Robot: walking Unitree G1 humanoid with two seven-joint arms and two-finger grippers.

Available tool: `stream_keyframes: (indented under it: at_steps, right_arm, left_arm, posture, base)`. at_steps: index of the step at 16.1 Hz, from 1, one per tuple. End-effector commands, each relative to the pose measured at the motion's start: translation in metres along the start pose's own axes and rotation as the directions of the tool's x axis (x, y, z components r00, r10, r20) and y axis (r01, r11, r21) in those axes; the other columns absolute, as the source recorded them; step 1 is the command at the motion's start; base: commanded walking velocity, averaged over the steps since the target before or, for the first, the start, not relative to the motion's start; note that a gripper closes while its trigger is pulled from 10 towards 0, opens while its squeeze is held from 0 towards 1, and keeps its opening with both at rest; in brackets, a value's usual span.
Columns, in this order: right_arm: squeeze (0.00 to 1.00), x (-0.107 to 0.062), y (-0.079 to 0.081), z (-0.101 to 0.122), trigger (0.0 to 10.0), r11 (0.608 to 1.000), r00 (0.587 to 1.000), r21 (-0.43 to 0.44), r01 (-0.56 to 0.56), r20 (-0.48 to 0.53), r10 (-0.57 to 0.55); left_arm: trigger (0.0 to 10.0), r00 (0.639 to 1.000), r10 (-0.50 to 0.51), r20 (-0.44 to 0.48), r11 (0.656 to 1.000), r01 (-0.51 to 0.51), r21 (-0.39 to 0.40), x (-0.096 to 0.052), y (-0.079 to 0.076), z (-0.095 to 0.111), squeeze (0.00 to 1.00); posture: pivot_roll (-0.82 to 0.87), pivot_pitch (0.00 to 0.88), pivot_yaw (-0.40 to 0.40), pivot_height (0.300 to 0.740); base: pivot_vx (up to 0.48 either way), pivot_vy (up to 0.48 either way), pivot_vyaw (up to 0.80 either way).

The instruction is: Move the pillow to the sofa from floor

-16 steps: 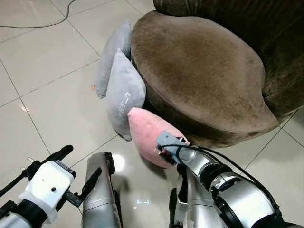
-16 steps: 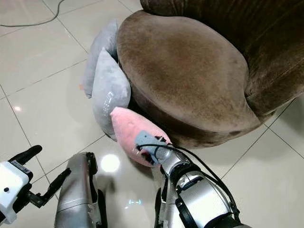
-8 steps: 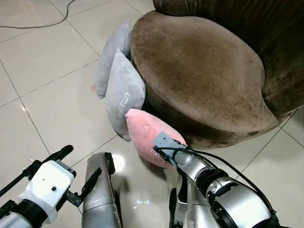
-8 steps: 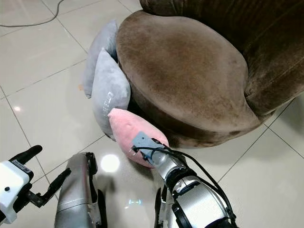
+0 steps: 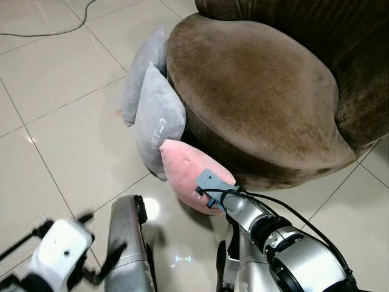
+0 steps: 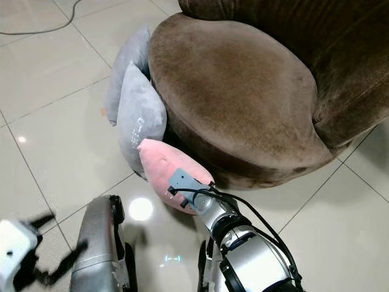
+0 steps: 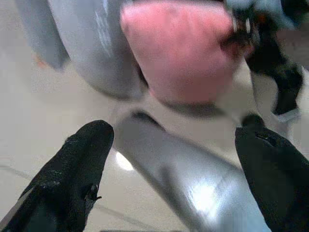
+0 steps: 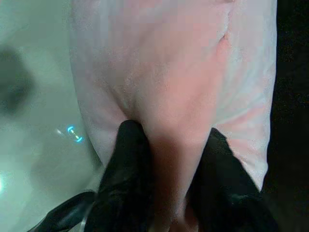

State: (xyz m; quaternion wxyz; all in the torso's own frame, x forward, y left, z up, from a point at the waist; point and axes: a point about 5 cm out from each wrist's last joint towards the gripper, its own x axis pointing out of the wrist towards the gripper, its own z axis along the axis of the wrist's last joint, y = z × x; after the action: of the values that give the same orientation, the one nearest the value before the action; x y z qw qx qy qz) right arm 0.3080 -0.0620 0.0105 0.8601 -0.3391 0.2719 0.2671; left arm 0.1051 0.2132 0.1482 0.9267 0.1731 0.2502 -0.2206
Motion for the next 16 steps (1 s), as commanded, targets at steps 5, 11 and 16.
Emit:
stream_keyframes:
  at_steps: [5, 11, 16]
  right_arm:
    - [0.0, 0.0, 0.012, -0.009, 0.0, 0.999, 0.999, 0.002, -0.035, -0.025, 0.035]
    - [0.0, 0.0, 0.018, 0.001, 0.0, 0.992, 0.996, 0.098, -0.083, 0.054, 0.078]
    - [0.0, -0.004, 0.009, -0.001, 0.0, 0.973, 0.981, 0.202, -0.115, 0.178, 0.079]
  left_arm:
    - [10.0, 0.999, -0.037, -0.034, 0.999, 0.036, -0.039, -0.005, -0.004, 0.0, 0.0]
    - [10.0, 0.999, -0.042, -0.032, 0.998, 0.04, -0.042, -0.002, -0.006, 0.0, 0.0]
    - [10.0, 0.999, 0.029, 0.027, 1.0, -0.028, -0.013, 0.011, 0.003, 0.002, 0.0]
  posture:
    - [0.29, 0.273, -0.07, 0.52]
    - [0.28, 0.248, -0.084, 0.52]
    - [0.27, 0.159, -0.102, 0.52]
  base:
    - [0.0, 0.0, 0.0]
    - [0.0, 0.0, 0.0]
    - [0.0, 0.0, 0.0]
